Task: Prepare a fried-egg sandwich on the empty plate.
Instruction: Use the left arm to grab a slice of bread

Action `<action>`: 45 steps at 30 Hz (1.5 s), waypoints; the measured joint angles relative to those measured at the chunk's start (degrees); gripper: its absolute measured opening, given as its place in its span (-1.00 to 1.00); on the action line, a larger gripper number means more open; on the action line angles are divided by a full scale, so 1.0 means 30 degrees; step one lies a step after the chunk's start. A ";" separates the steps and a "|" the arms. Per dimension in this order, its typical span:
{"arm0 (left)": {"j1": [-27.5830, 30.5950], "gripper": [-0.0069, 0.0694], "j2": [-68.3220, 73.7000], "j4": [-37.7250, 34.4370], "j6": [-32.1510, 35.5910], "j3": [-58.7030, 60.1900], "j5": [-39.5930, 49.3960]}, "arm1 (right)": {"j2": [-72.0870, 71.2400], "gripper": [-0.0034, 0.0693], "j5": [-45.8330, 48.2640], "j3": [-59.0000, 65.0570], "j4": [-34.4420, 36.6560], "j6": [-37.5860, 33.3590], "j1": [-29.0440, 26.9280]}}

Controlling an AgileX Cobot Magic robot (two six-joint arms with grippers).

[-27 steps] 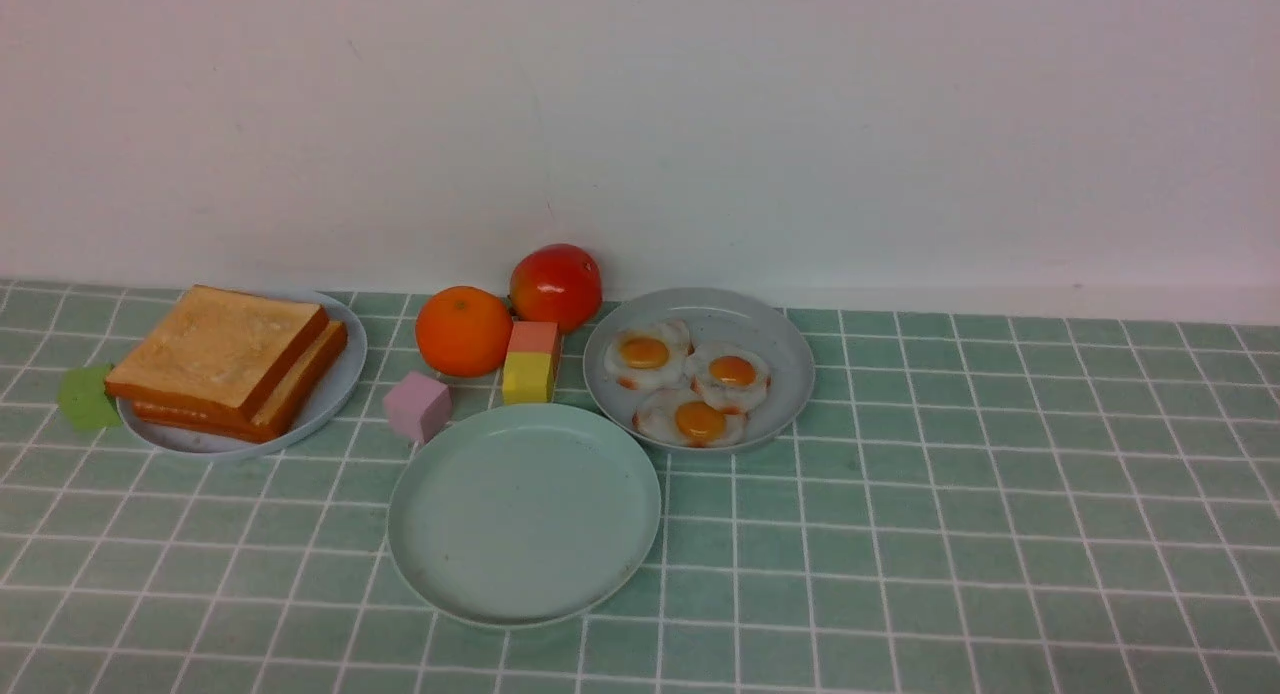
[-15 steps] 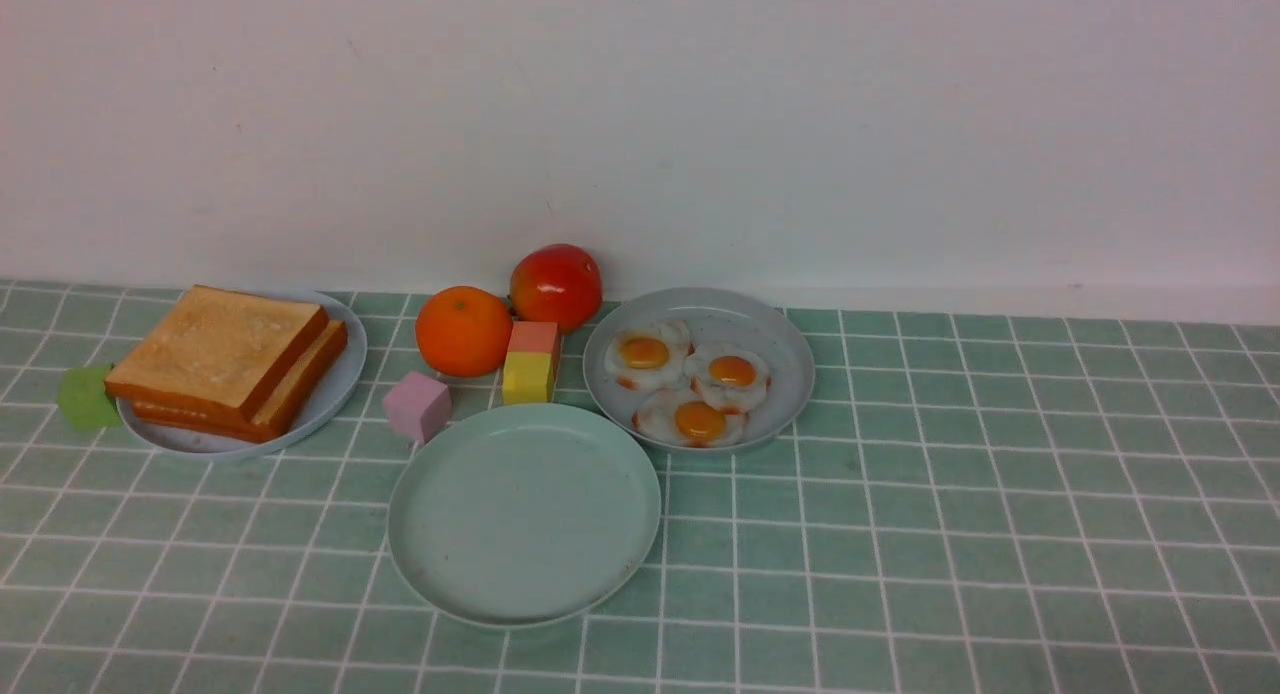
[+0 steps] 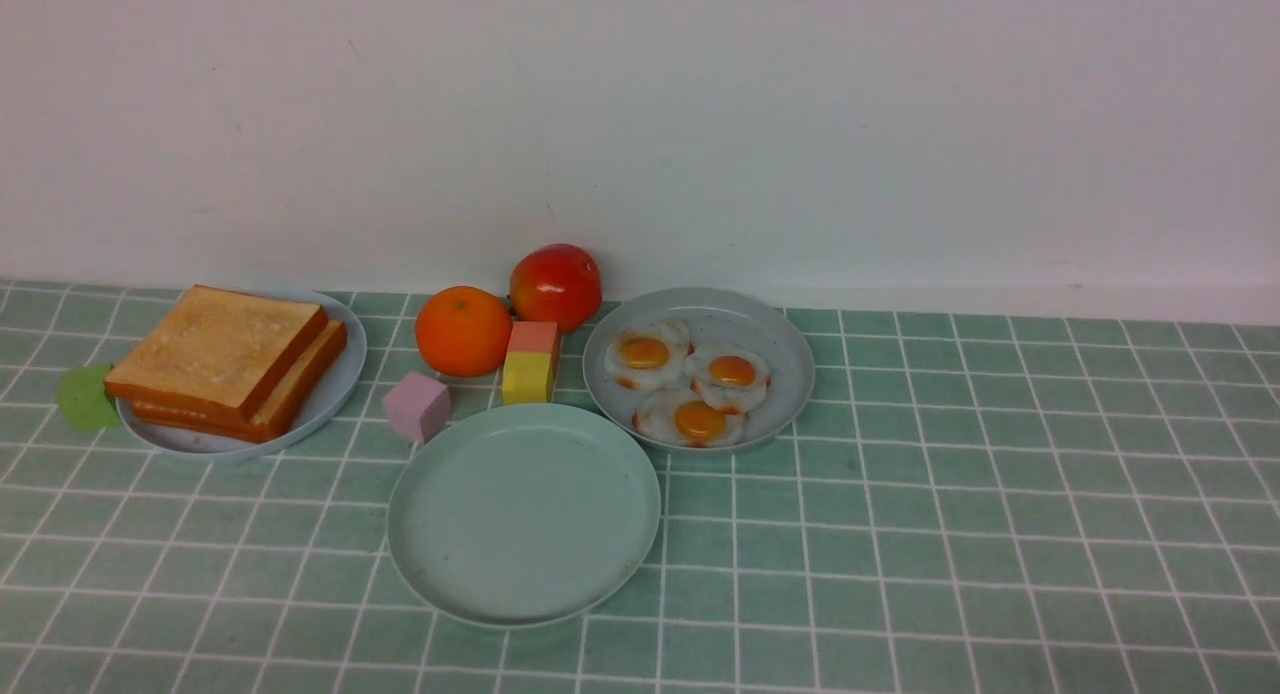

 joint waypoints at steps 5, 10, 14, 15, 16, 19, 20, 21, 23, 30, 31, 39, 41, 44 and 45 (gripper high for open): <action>0.0000 -0.41 0.0000 -0.2566 -0.0224 0.0000 -0.3134 | 0.0000 -0.25 0.0000 0.0000 0.0000 0.0000 0.0000; 0.0000 -0.39 0.0000 -0.7553 -0.1308 0.0000 -0.6352 | 0.0000 -0.25 0.0000 0.0000 0.0000 0.0000 0.0000; 0.0000 -0.39 0.0000 -1.1224 -0.1647 0.0000 -0.7808 | 0.0000 -0.25 0.0000 0.0000 0.0000 0.0000 0.0000; 0.0000 -0.40 0.0000 -1.2487 -0.1649 -0.0019 -0.7712 | 0.0000 -0.25 0.0000 0.0000 0.0000 0.0000 0.0000; 0.0000 -0.41 0.0000 -1.2748 -0.1583 -0.0119 -0.7386 | 0.0000 -0.25 -0.0066 0.0000 0.0000 0.0000 0.0000; 0.0000 -0.52 0.0000 -1.2734 -0.0361 -0.1559 -0.5178 | 0.0000 -0.25 -0.0437 0.0023 0.0000 0.0018 0.0000; 0.0000 -0.57 0.0143 -1.2467 0.0450 -0.2353 -0.4116 | 0.0000 -0.25 -0.0659 0.0067 0.0113 0.0057 0.0000; 0.0000 -0.61 0.0524 -1.2149 0.1397 -0.3262 -0.2913 | 0.0000 -0.25 -0.1032 0.0147 0.0508 0.0236 0.0000; 0.0000 -0.67 0.1900 -1.1687 0.3309 -0.4816 -0.0486 | 0.0000 -0.25 -0.1937 0.0209 0.1975 0.1116 0.0000; -0.0019 -0.79 1.0015 -0.9754 0.8022 -1.0595 0.6439 | 0.0000 -0.25 -0.5952 0.0209 0.9427 0.5289 0.0000; -0.0019 -0.79 1.0959 -0.9410 0.8115 -1.1040 0.6538 | 0.0000 -0.25 -0.6269 0.0209 1.0249 0.5552 0.0000; -0.0019 -0.79 1.8587 -0.7498 0.8320 -1.4360 0.4311 | 0.0230 -0.35 -0.3120 -0.1858 1.0983 0.3597 0.0558; -0.0019 -0.79 2.0200 -0.7013 0.8381 -1.5289 0.4035 | 0.1364 -0.48 -0.0231 -0.4426 1.0204 0.2458 0.0889; -0.0019 -0.79 2.2306 -0.6203 0.8381 -1.6596 0.4117 | 0.4510 -0.71 0.4460 -0.9017 0.8461 0.1760 0.1031; -0.0019 -0.79 2.2554 -0.6170 0.8381 -1.6667 0.4117 | 0.4752 -0.74 0.4766 -0.9606 0.8158 0.1732 0.1031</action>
